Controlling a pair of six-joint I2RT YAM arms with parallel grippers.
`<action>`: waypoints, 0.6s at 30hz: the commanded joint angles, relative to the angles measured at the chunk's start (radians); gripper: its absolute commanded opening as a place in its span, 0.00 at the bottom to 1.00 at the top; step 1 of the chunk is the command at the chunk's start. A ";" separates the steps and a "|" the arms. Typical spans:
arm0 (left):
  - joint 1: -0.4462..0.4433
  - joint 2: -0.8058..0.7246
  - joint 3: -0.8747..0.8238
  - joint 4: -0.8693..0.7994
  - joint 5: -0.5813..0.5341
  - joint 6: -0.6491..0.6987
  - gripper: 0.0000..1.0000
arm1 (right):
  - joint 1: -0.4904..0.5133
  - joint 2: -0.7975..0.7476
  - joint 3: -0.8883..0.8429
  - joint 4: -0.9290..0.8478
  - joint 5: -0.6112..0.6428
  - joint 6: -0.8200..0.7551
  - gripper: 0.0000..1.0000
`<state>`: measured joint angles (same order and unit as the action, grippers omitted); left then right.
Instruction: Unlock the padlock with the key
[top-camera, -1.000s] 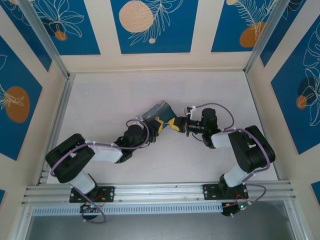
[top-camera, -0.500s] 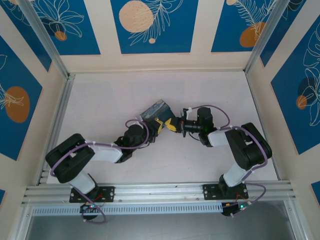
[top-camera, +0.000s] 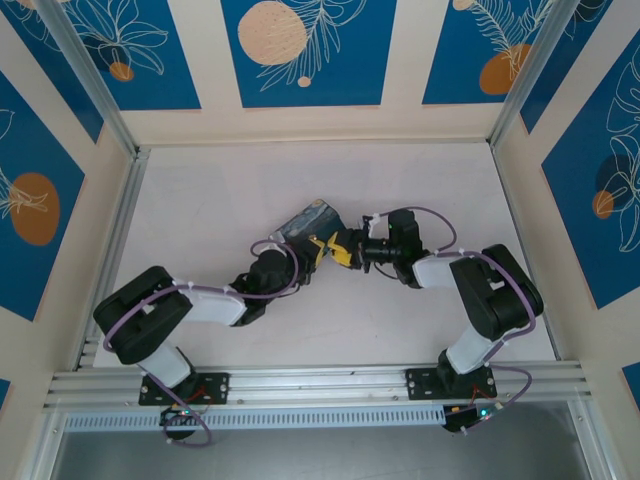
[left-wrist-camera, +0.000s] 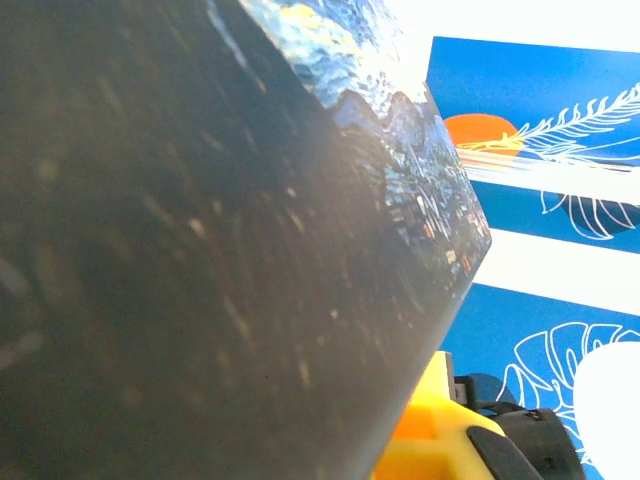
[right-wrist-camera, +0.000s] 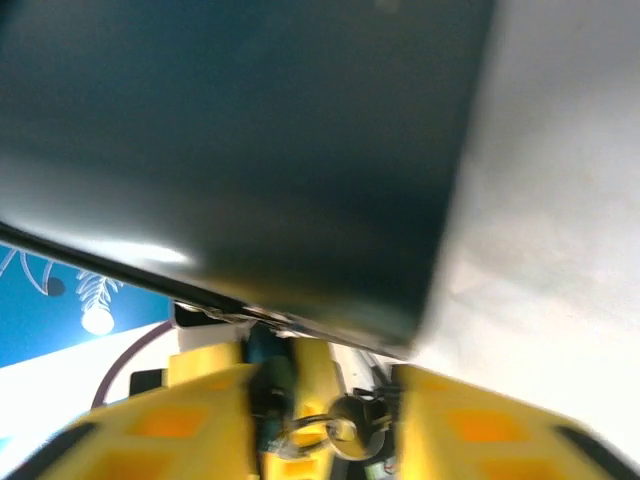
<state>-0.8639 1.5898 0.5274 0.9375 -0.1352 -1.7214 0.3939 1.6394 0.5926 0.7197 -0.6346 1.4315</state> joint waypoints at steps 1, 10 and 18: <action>-0.049 0.023 -0.026 0.065 0.106 0.029 0.00 | 0.015 -0.039 0.001 -0.009 -0.039 -0.068 0.58; -0.045 0.047 -0.033 0.012 0.078 0.102 0.00 | -0.051 -0.198 -0.122 -0.186 -0.009 -0.187 0.89; -0.041 0.048 -0.027 -0.080 0.114 0.194 0.00 | -0.047 -0.471 -0.066 -0.699 0.151 -0.482 0.87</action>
<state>-0.9062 1.6360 0.4961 0.8909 -0.0551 -1.5898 0.3347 1.2385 0.4732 0.3023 -0.5705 1.1286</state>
